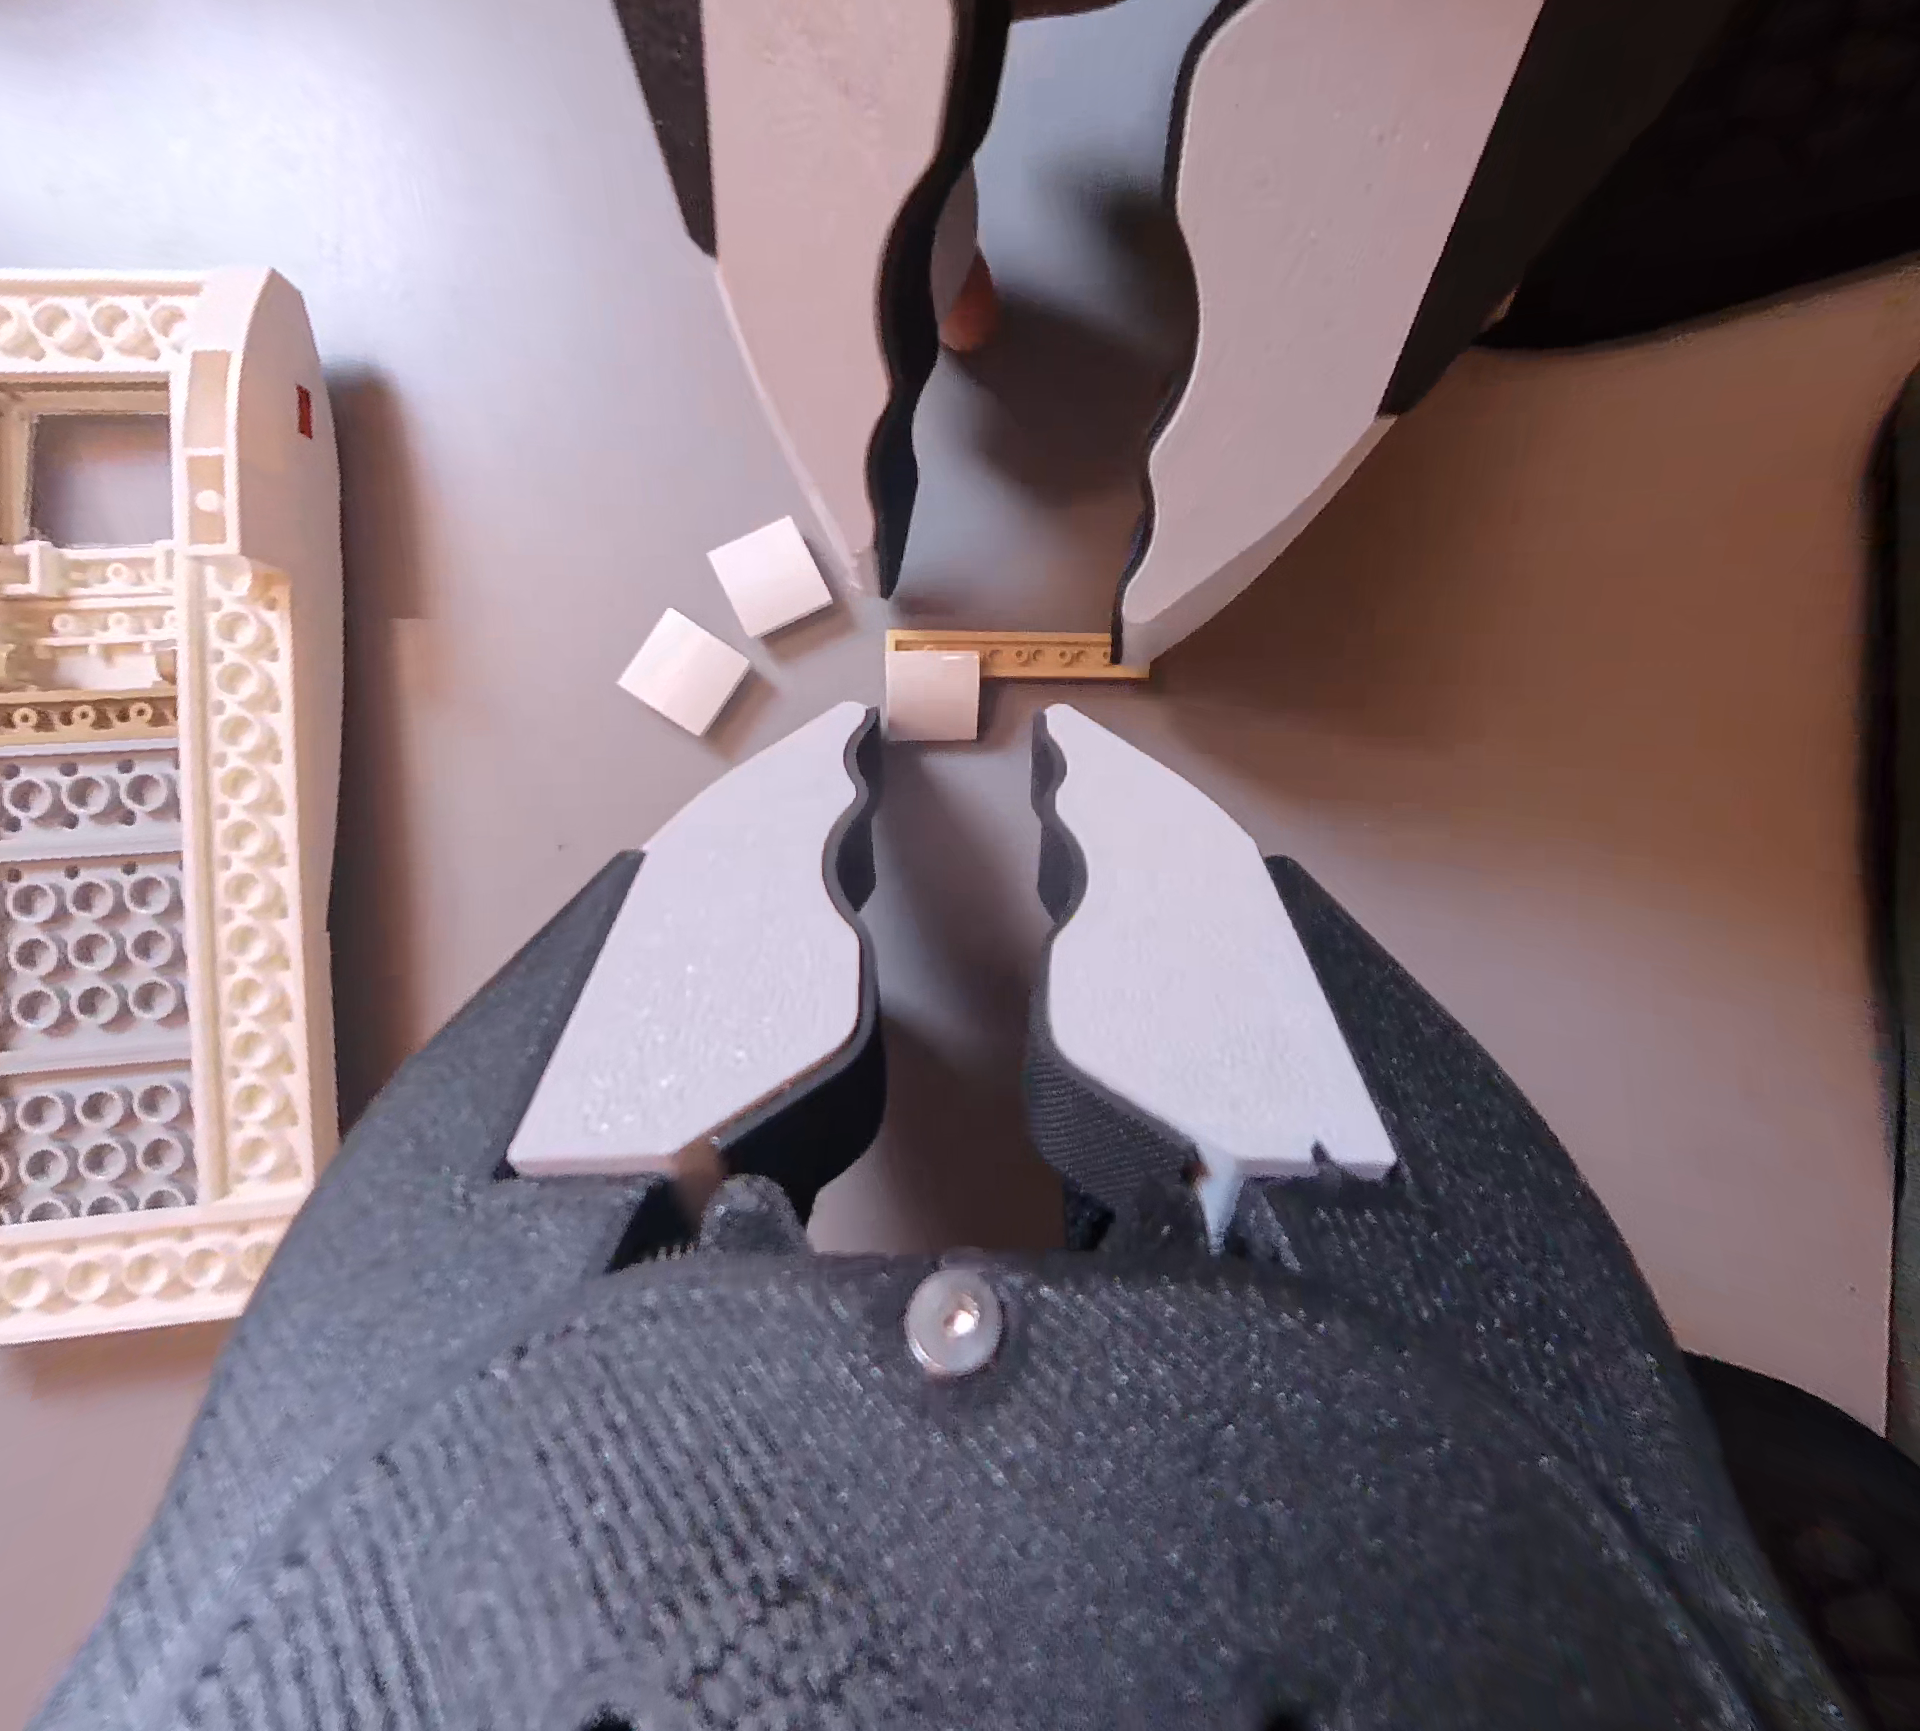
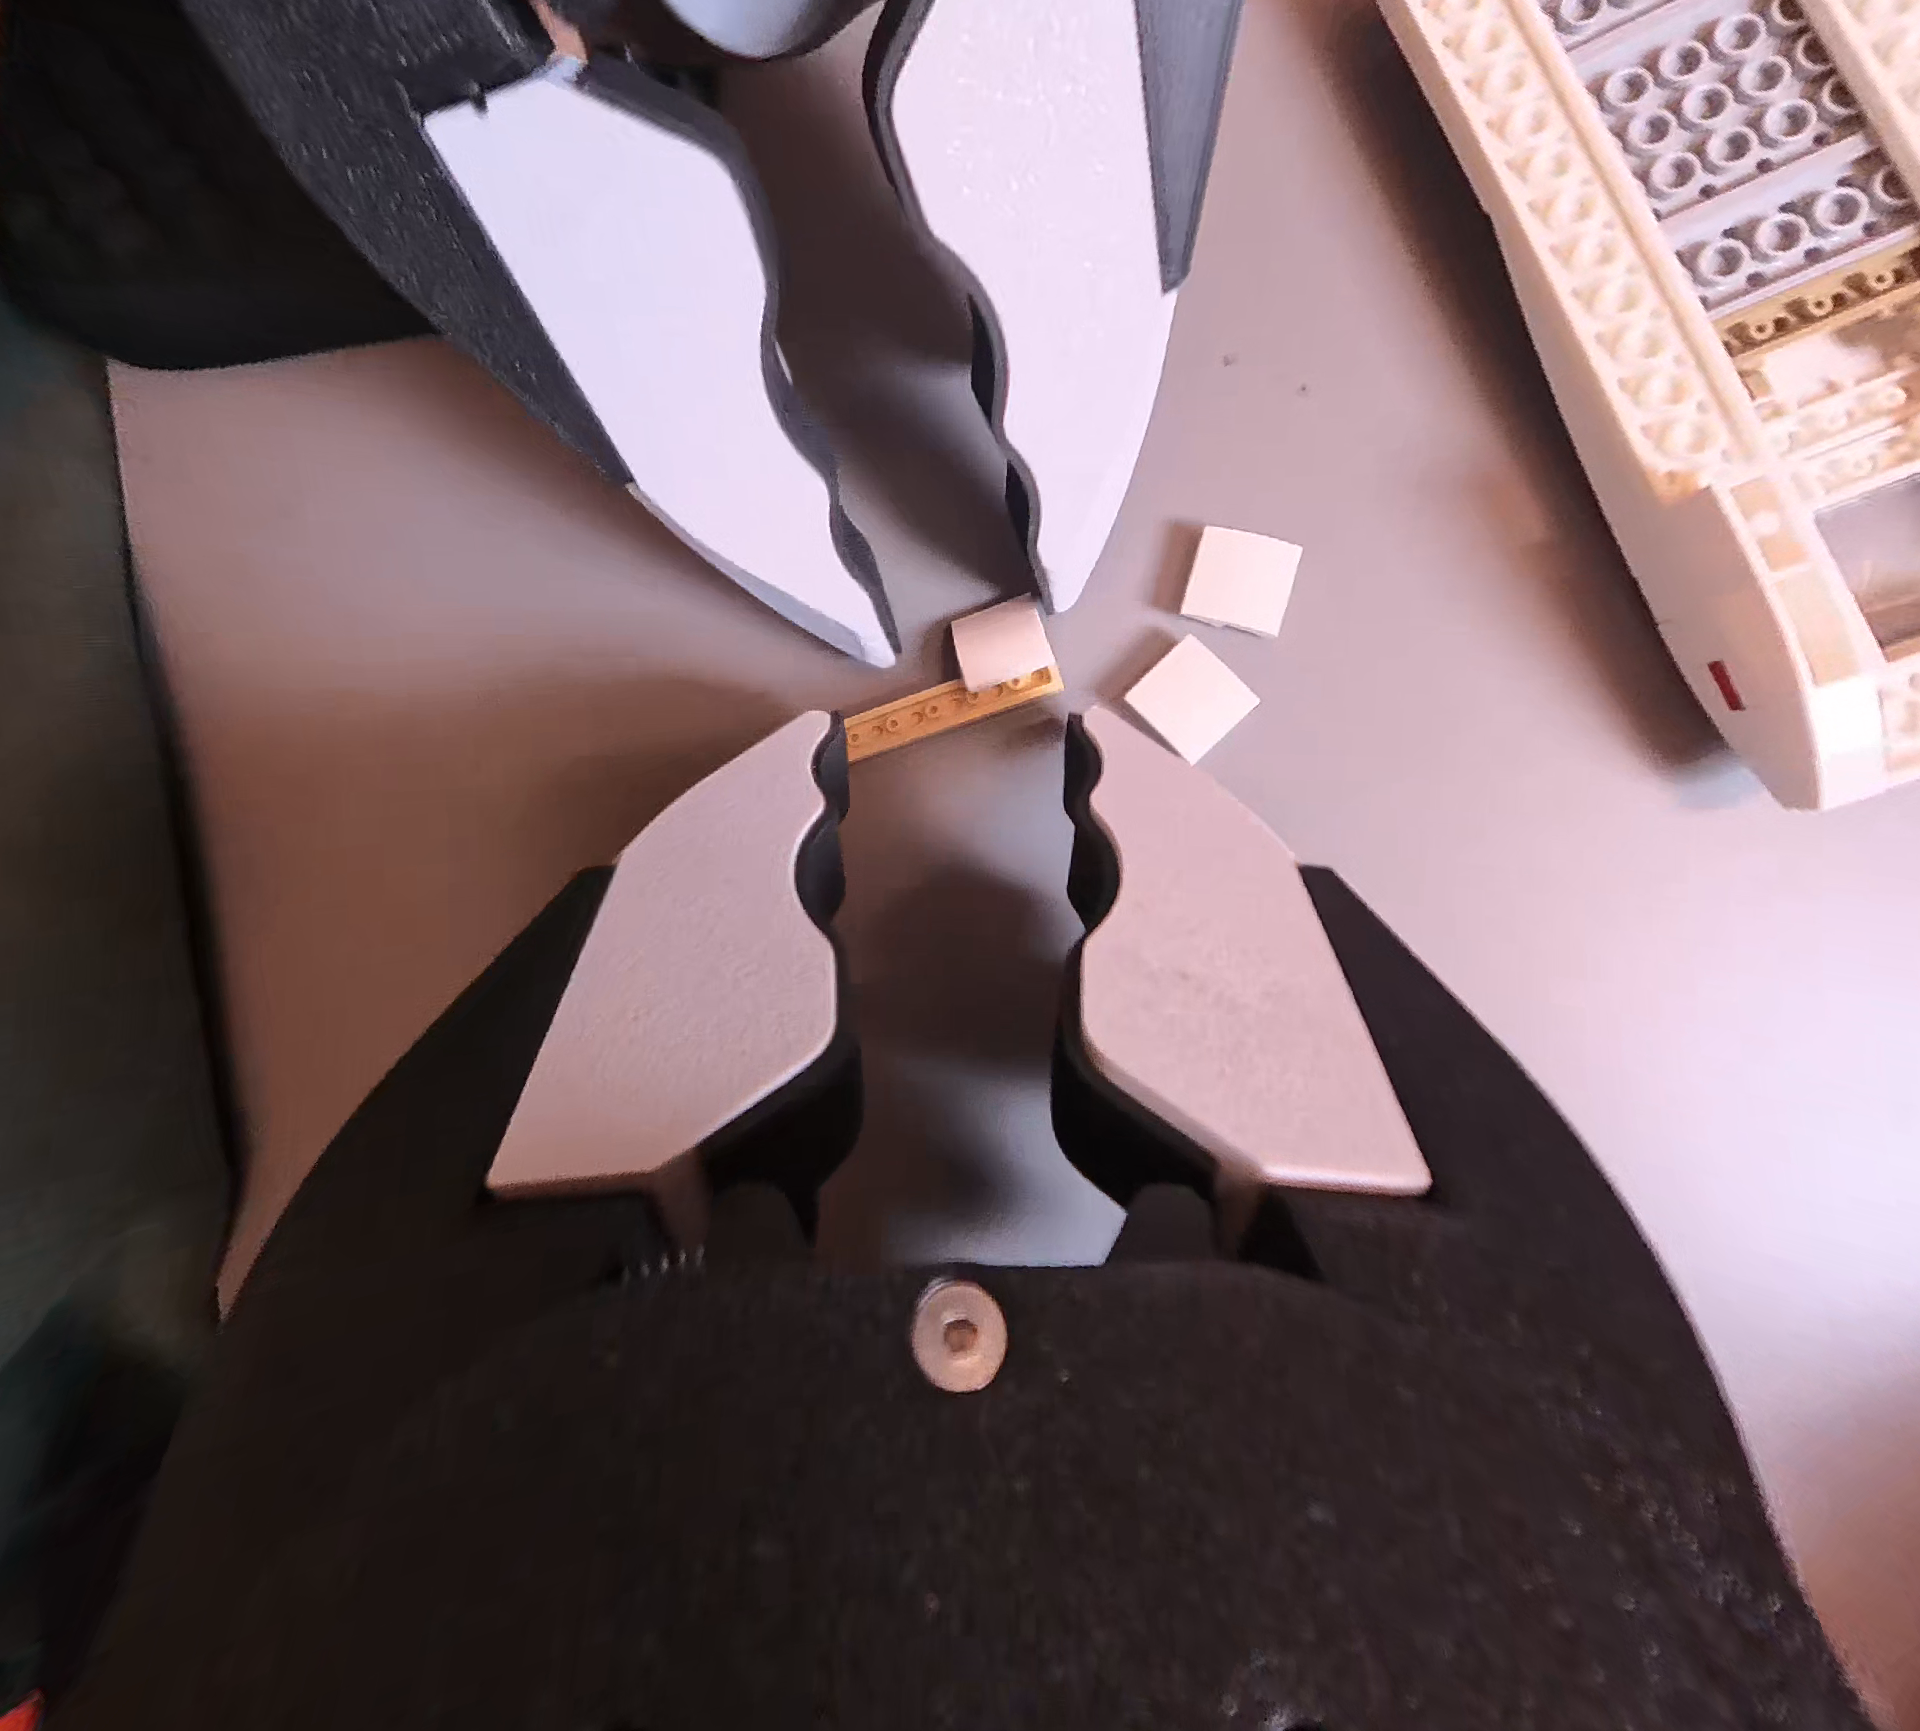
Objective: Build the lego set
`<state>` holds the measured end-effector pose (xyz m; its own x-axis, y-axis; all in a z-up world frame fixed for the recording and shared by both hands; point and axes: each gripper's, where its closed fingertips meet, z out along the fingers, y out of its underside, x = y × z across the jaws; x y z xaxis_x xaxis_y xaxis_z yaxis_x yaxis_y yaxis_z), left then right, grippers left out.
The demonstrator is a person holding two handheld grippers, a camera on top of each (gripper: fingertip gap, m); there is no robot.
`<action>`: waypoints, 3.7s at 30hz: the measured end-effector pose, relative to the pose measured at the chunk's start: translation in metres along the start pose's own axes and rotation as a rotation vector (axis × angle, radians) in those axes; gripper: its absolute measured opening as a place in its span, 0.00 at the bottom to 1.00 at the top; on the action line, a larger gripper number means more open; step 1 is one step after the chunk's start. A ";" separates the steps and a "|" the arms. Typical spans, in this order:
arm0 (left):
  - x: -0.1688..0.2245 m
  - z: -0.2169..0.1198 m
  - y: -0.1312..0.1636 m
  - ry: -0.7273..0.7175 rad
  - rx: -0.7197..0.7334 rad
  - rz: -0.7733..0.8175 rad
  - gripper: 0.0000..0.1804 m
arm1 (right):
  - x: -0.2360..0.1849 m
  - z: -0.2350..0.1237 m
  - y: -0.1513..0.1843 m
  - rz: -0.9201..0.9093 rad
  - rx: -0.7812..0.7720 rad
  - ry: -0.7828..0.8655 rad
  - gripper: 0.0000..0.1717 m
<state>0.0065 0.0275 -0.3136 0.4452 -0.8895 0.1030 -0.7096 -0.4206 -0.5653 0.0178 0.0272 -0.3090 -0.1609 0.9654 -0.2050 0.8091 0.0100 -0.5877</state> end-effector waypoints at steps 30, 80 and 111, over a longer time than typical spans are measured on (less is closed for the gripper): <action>-0.002 -0.001 -0.002 0.214 0.032 -0.073 0.10 | -0.013 0.006 0.002 -0.042 -0.032 0.028 0.19; 0.007 -0.015 0.026 -0.033 0.139 0.109 0.03 | -0.003 0.020 -0.017 -0.089 -0.025 0.042 0.03; 0.006 -0.099 -0.039 0.137 0.856 -0.137 0.04 | -0.018 -0.057 -0.091 -0.238 0.679 0.057 0.02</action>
<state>-0.0179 0.0210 -0.2099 0.3881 -0.8777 0.2813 0.0237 -0.2956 -0.9550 -0.0207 0.0233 -0.2075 -0.2449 0.9694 0.0195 0.2228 0.0759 -0.9719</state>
